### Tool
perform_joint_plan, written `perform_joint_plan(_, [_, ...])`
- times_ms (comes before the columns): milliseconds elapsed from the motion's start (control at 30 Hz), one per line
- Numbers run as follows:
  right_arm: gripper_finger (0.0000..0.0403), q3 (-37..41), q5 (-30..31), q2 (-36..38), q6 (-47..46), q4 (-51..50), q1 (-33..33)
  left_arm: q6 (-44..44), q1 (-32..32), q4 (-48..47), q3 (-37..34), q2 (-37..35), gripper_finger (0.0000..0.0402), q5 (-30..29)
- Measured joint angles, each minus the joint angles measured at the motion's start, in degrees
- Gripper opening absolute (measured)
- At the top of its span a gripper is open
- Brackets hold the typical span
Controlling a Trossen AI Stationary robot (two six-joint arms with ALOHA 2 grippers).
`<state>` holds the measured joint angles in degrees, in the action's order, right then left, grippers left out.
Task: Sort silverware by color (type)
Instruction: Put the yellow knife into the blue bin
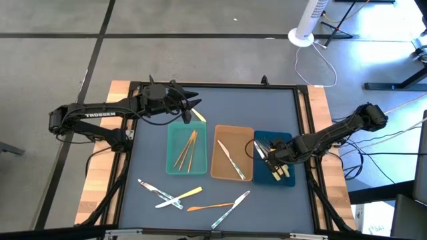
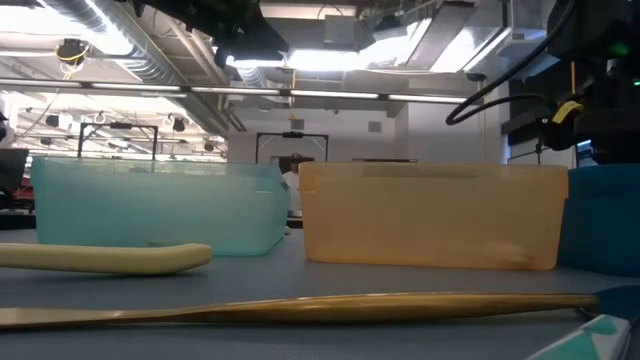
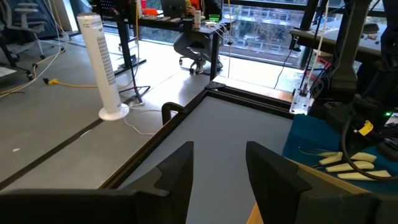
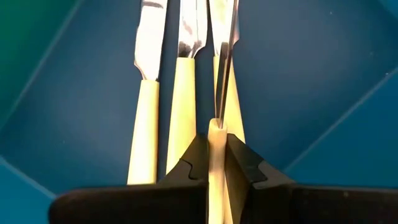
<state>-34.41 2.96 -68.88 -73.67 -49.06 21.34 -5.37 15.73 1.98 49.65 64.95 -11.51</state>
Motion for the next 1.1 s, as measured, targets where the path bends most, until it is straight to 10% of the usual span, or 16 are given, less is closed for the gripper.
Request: perform_joint_plan(1100, [0.0105,0.00,2.05,0.00,0.11,-0.04,0.00,0.00,0.00,0.00,0.00,0.00,0.0141,0.00])
